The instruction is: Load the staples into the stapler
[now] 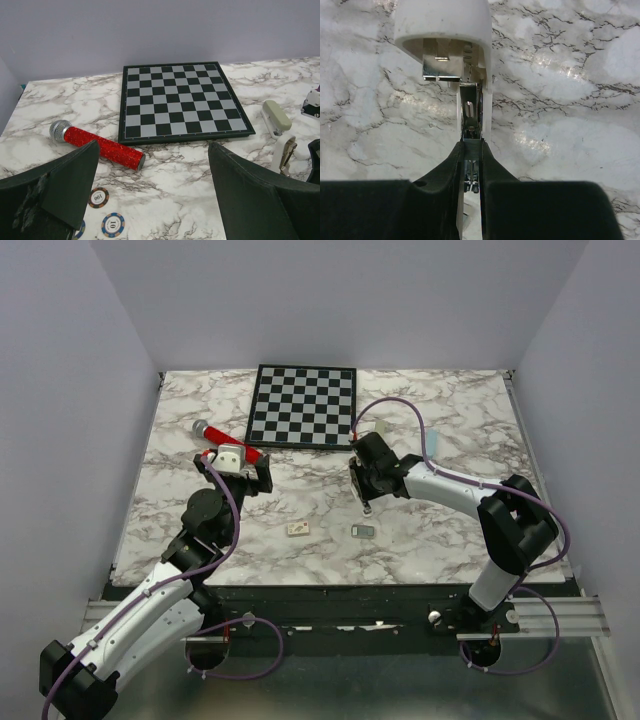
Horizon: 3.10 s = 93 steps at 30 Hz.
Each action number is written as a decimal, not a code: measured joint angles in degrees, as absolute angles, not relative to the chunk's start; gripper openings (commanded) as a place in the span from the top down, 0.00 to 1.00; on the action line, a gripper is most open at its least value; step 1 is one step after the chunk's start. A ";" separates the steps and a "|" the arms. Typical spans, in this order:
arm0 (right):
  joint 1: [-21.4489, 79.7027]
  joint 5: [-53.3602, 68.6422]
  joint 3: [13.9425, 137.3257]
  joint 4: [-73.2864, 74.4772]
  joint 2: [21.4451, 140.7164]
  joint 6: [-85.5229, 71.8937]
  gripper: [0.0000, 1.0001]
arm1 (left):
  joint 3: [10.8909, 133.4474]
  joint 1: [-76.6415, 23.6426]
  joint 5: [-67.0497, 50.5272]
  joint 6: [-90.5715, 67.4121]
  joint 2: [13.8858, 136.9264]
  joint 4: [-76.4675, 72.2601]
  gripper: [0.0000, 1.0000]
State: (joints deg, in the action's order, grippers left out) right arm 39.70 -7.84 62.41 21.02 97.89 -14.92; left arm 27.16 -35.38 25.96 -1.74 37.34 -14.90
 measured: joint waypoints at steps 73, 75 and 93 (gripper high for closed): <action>39.70 -6.55 60.99 20.62 96.36 -16.01 0.82 | 26.74 -35.40 25.96 -1.76 37.12 -14.90 0.02; 39.70 -6.57 60.99 20.60 95.98 -16.01 0.82 | 26.74 -35.40 25.96 -1.76 37.12 -14.90 0.02; 39.70 -6.55 60.82 20.23 95.61 -16.05 0.82 | 26.74 -35.40 25.96 -1.76 36.95 -14.90 0.03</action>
